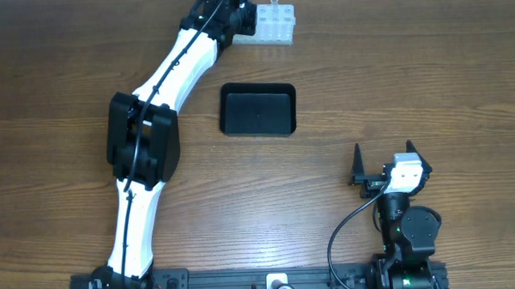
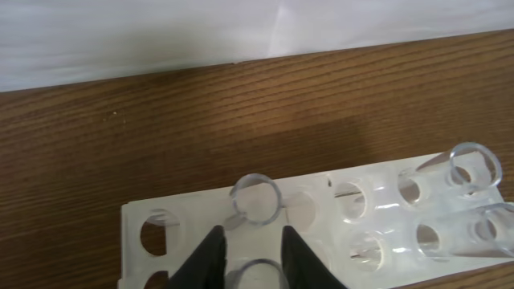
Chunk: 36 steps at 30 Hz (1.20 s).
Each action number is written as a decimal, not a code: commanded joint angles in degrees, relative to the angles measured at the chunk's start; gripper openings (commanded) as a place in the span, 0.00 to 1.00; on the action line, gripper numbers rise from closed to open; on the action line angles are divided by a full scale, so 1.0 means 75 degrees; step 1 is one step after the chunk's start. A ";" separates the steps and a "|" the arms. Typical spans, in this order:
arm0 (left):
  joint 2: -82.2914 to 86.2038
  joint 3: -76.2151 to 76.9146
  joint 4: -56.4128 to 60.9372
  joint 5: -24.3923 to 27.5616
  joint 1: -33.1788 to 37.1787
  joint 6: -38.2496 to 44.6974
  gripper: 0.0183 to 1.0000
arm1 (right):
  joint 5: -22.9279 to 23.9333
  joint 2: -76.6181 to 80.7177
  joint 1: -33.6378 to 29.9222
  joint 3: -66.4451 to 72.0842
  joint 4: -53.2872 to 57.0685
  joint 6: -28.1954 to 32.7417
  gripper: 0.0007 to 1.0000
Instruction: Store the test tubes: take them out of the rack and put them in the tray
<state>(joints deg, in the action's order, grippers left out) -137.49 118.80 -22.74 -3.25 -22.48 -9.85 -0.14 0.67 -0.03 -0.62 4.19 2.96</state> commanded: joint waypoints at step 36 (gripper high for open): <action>0.0085 0.0192 -0.0323 -0.0067 0.0265 0.0058 0.06 | -0.0087 -0.0052 -0.0015 0.0041 0.0015 -0.0041 0.99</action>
<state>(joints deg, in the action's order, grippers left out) -137.49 119.20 -24.47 -3.20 -21.61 -9.85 -0.12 0.67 -0.03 -0.62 4.19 2.96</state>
